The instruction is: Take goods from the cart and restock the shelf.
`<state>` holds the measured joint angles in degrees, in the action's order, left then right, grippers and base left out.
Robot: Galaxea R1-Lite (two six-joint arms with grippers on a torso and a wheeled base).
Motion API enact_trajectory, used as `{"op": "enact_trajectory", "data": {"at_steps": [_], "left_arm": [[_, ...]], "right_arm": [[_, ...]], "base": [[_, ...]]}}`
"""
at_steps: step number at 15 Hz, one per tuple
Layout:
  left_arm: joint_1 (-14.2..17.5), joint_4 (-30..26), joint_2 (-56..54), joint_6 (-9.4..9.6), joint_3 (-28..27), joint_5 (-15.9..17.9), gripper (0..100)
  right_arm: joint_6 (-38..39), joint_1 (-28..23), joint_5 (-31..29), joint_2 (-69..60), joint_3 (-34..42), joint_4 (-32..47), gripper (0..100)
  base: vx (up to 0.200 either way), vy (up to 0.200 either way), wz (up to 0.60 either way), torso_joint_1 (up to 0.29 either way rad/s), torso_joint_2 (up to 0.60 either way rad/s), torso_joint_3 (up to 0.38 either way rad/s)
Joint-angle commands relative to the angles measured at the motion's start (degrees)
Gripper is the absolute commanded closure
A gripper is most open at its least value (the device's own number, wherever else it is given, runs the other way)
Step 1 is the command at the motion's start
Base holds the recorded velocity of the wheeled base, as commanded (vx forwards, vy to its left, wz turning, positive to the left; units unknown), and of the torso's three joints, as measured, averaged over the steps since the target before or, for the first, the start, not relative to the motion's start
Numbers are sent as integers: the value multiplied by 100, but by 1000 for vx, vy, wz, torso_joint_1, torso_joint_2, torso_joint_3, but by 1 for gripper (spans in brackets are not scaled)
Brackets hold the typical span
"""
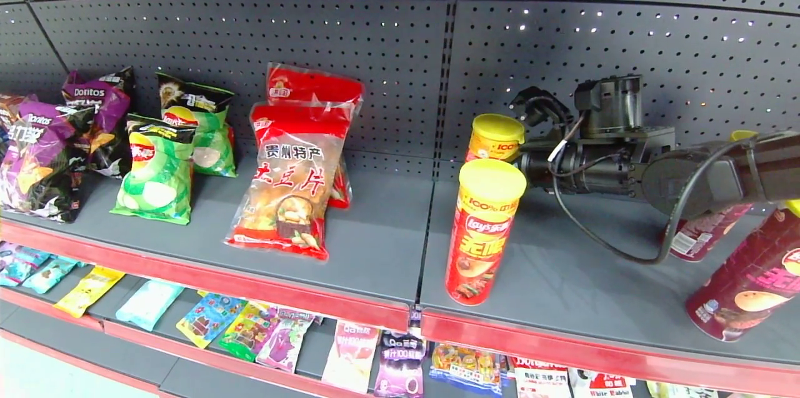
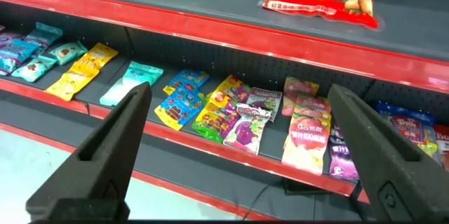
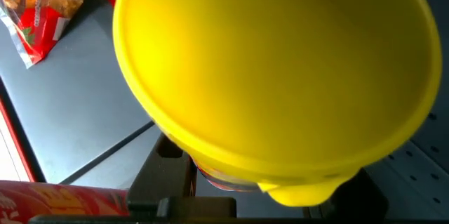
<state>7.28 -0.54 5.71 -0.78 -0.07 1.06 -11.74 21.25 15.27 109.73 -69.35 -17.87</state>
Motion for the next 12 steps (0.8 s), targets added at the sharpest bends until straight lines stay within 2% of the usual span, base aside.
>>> {"op": "enact_trajectory", "data": {"at_steps": [1,4,12], "left_arm": [[2,1,18,-1,-1,-1,0],[2,1,10,-1,-1,-1,0],[2,1,10,-1,-1,-1,0]], "right_arm": [[-4,2,-7,14,18,-6,100],[40,2,-16,163,9,-234,100],[5,-7,-25,172,97,-252,100]], "base": [[0,0,0,0,0,0],[0,0,0,0,0,0],[0,0,0,0,0,0]]}}
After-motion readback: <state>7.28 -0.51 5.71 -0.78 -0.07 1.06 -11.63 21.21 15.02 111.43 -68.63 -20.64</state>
